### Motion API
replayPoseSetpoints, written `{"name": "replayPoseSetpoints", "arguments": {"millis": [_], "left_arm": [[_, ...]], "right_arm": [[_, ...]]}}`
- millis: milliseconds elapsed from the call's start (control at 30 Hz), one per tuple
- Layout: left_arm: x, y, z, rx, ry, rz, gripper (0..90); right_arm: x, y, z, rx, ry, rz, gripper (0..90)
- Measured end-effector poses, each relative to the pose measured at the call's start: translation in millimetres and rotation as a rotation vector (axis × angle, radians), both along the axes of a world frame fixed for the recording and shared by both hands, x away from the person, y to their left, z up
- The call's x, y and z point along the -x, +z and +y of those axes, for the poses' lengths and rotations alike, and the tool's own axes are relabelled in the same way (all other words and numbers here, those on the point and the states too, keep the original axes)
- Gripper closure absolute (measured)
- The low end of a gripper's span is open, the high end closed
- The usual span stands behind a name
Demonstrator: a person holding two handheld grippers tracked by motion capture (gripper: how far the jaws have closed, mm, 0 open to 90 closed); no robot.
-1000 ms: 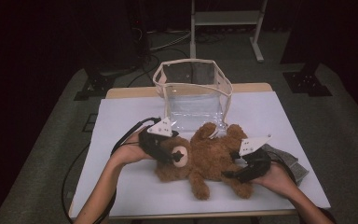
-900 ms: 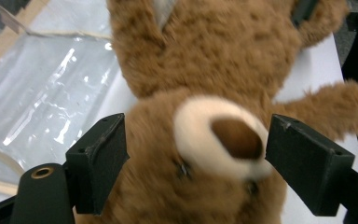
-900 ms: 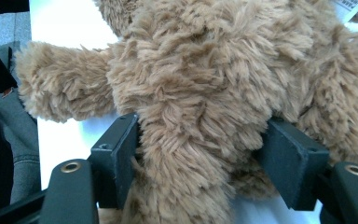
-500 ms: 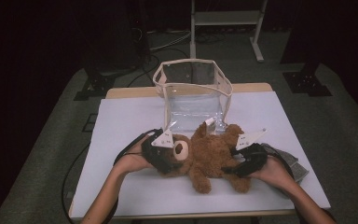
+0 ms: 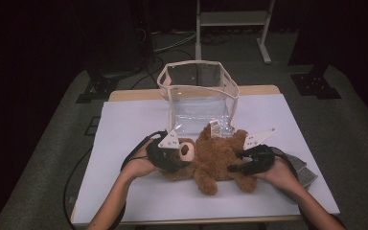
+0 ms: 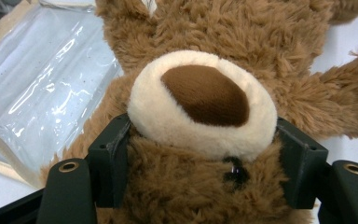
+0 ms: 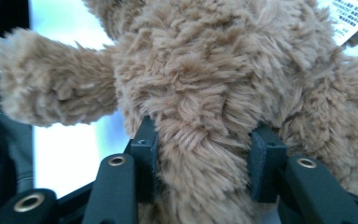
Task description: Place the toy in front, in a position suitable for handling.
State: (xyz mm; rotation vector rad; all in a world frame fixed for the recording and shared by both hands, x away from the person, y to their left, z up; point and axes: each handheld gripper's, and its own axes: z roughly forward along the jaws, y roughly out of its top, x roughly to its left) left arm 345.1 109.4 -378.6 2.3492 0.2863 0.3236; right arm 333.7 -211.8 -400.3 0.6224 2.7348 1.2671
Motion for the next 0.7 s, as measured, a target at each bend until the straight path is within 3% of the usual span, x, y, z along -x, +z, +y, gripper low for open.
{"name": "replayPoseSetpoints", "arguments": {"millis": [267, 400, 533, 700], "left_arm": [[12.1, 15.4, 3.2, 0.043, -0.041, 0.026, 31.3], [20.3, 3.6, 4.7, 0.018, -0.050, 0.047, 30.5], [26.3, -3.9, 11.7, 0.074, -0.012, 0.041, 28.3], [33.1, -6.1, 13.7, 0.071, -0.016, 0.008, 24.9]], "right_arm": [[8.3, 14.5, 0.1, 0.007, 0.064, 0.049, 55.4], [18.2, 8.6, 0.5, 0.035, 0.078, 0.050, 53.4], [17.8, 3.8, -3.3, 0.002, 0.068, 0.055, 44.0], [24.9, 13.9, -23.5, -0.022, 0.046, 0.047, 35.5]]}}
